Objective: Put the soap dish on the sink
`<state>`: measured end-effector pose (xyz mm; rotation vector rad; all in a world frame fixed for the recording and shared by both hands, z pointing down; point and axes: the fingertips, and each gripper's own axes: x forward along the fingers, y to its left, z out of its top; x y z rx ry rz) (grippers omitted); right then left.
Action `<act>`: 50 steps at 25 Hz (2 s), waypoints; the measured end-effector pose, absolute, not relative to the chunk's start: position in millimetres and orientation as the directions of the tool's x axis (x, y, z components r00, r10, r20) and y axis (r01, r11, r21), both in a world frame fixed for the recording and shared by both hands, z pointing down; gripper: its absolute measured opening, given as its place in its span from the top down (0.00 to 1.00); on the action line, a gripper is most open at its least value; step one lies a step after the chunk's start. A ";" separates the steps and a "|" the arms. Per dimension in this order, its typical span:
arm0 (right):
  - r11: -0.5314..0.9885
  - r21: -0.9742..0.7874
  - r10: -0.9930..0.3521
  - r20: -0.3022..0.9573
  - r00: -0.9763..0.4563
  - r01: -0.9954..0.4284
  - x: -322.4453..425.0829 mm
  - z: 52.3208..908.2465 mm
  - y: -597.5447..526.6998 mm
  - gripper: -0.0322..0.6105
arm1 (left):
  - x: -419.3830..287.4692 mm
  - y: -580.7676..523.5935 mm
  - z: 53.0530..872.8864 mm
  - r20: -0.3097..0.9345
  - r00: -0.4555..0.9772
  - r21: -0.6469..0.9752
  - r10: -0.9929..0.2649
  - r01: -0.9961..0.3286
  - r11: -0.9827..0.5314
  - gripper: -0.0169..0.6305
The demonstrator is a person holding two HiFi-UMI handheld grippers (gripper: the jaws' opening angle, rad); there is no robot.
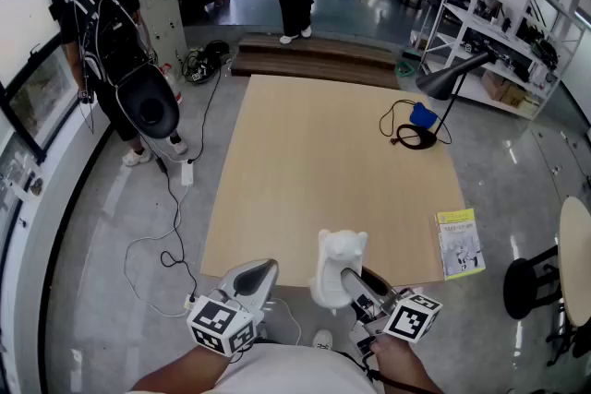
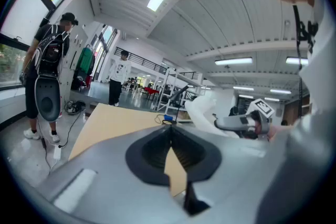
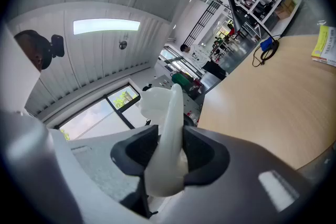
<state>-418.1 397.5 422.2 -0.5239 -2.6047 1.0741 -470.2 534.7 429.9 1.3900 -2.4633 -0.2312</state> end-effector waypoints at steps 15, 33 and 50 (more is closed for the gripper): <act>0.640 -0.729 0.443 0.089 -0.892 0.245 -419.5 420.3 402.9 0.72 | -469.0 537.0 430.7 0.179 -0.480 0.283 -0.859 -0.811 0.512 0.96; 0.661 -0.727 0.390 0.119 -0.913 0.188 -402.0 421.3 420.7 0.72 | -459.0 548.3 426.6 0.202 -0.410 0.270 -0.889 -0.850 0.453 0.96; 0.655 -0.749 0.012 0.147 -0.989 -0.103 -317.2 427.7 405.2 0.73 | -424.9 494.3 429.0 0.200 -0.056 0.275 -0.978 -0.955 0.111 0.96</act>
